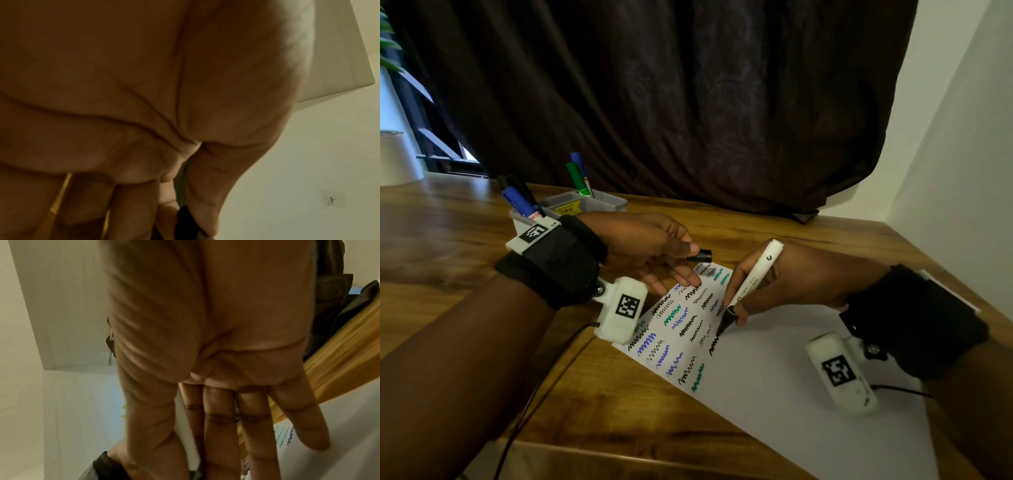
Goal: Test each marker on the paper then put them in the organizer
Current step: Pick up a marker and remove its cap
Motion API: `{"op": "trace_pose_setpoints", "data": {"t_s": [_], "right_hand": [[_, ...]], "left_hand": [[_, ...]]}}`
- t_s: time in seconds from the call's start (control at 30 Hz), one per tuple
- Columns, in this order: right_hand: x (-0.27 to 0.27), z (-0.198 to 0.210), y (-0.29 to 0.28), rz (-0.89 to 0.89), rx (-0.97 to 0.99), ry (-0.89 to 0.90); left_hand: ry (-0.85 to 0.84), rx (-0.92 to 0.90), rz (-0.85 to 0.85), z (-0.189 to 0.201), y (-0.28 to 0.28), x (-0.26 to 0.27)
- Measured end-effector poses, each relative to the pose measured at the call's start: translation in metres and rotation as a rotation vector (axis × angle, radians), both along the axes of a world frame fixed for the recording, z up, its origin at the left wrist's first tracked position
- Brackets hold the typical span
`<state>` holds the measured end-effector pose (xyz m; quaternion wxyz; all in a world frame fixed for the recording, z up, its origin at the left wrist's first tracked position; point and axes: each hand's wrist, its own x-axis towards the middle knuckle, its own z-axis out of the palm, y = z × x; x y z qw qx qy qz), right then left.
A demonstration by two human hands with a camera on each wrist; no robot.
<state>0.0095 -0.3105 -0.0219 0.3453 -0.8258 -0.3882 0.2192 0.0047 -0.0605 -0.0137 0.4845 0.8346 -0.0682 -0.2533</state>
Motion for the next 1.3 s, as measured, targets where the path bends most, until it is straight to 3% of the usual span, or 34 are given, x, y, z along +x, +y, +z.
{"op": "trace_pose_setpoints", "data": {"t_s": [0.37,0.53,0.77,1.3], "right_hand": [[0.004,-0.001,-0.005,-0.055,0.04,0.074],[0.013,0.001,-0.012,-0.332,0.332,0.193],[0.022,0.003,-0.013,-0.49,0.666,0.295],[0.015,-0.007,0.0,-0.505,0.697,0.194]], "left_hand": [[0.011,-0.01,-0.016,-0.002,0.002,0.004],[-0.077,-0.008,-0.03,-0.002,0.001,0.002],[-0.332,-0.138,0.123,-0.003,-0.003,0.006],[-0.427,-0.188,0.075,-0.003,-0.004,0.008]]}}
